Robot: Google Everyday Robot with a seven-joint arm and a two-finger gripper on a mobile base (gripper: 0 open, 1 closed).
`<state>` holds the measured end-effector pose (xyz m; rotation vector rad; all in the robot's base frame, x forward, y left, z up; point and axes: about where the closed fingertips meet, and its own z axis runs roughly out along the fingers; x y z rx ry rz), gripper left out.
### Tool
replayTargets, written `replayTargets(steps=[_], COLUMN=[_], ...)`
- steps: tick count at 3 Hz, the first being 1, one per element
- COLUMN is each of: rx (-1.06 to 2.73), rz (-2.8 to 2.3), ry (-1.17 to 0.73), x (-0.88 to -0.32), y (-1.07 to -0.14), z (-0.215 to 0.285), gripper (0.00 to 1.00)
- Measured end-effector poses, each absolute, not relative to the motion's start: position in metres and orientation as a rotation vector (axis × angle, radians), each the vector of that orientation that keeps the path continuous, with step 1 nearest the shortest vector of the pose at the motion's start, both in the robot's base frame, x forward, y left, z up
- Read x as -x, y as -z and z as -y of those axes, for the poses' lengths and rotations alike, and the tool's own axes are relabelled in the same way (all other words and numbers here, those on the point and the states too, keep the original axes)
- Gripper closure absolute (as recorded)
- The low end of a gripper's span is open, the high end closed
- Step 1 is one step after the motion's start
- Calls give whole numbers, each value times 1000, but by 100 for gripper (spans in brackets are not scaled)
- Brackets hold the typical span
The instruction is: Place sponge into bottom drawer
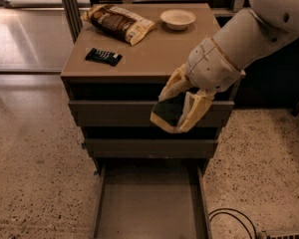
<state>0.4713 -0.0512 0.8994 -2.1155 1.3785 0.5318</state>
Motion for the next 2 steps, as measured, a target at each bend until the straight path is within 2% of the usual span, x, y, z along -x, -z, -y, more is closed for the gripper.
replayTargets(steps=[1, 2], rx=[2145, 2162], rz=[-1417, -1410], ry=[-593, -573], x=[-450, -446], y=[-853, -845], z=[50, 49], gripper=[100, 100])
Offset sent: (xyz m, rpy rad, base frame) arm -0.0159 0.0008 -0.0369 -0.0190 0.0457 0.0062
